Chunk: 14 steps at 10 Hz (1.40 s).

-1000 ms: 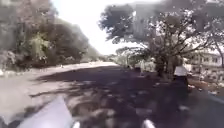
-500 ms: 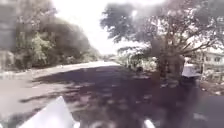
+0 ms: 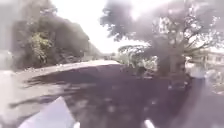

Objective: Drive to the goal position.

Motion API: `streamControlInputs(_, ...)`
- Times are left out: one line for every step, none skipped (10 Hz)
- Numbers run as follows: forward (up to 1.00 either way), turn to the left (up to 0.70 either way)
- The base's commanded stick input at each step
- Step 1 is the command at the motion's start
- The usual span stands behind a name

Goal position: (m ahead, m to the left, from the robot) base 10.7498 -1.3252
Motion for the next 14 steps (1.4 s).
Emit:
streamControlInputs(0.50, 0.00)
streamControlInputs(0.50, 0.00)
streamControlInputs(0.50, 0.00)
streamControlInputs(0.50, 0.00)
streamControlInputs(0.50, 0.00)
streamControlInputs(0.50, 0.00)
streamControlInputs(0.50, 0.00)
streamControlInputs(0.50, 0.00)
streamControlInputs(0.50, 0.00)
streamControlInputs(0.50, 0.00)
streamControlInputs(0.50, 0.00)
streamControlInputs(0.50, 0.00)
streamControlInputs(0.50, 0.00)
streamControlInputs(0.50, 0.00)
